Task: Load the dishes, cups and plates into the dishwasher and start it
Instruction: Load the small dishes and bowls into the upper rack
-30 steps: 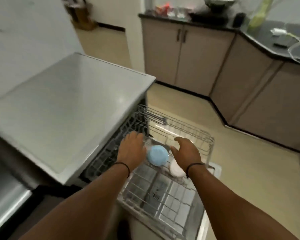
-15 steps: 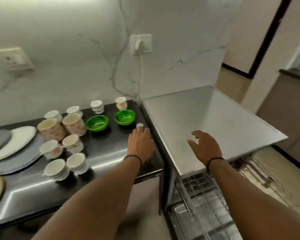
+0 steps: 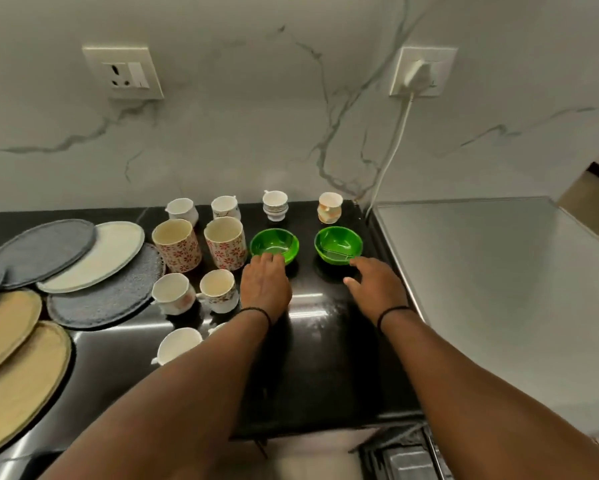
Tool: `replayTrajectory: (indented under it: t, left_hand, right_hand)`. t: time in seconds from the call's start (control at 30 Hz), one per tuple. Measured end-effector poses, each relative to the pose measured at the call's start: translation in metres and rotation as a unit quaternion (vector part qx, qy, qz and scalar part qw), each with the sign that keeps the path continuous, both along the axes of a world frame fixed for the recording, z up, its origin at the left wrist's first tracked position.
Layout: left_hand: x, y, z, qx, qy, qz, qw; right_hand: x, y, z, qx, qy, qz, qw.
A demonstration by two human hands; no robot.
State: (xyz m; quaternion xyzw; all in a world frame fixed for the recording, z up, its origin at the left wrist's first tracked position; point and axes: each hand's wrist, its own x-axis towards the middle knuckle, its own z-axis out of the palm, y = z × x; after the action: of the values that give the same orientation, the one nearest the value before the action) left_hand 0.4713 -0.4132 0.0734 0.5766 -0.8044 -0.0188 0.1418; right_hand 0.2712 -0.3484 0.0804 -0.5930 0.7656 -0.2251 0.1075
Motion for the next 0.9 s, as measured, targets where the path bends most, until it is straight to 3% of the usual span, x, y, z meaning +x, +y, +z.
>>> replayTrajectory:
  t: [0.43,0.73,0.9]
  left_hand:
    - [-0.009,-0.053,-0.02,0.004,-0.104,-0.043,0.994]
    - [-0.02,-0.034,-0.001,-0.01,-0.01,-0.069,0.998]
    - [-0.076,0.003,0.034,-0.047,0.047,-0.169,0.983]
  right_hand:
    - [-0.004,-0.068,-0.039,0.032,0.143,0.026,0.989]
    - [-0.02,-0.037,-0.016,-0.046,0.049,0.002,0.998]
    - [-0.062,0.022,0.023,-0.095,-0.013,-0.05,0.994]
